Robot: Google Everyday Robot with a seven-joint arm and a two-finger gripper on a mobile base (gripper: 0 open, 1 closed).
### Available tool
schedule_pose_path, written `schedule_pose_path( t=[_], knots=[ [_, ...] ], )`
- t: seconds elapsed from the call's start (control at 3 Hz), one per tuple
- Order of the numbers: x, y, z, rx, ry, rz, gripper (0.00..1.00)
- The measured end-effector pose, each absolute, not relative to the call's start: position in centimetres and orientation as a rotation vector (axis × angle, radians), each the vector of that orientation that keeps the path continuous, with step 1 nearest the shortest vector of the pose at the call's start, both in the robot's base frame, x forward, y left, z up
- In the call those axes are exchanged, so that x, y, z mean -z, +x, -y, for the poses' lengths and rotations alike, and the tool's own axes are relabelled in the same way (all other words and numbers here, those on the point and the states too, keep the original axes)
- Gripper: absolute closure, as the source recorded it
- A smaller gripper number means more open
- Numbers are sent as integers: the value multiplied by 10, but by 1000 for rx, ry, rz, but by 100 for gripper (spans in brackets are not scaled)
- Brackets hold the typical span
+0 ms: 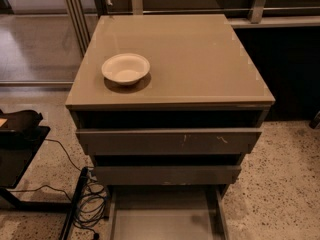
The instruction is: Place blue plastic bottle into bottom drawer
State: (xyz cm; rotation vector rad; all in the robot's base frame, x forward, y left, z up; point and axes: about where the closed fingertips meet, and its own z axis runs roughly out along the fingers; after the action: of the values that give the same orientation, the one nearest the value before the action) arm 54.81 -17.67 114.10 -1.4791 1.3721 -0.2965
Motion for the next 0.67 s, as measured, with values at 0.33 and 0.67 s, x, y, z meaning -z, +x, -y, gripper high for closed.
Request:
schedule_pose_path(
  t=[0.33,0.67],
  knots=[
    [-1128,573,177,266,-1513,-1392,100],
    [-1132,555,138,176,-1547,-1315,100]
  ],
)
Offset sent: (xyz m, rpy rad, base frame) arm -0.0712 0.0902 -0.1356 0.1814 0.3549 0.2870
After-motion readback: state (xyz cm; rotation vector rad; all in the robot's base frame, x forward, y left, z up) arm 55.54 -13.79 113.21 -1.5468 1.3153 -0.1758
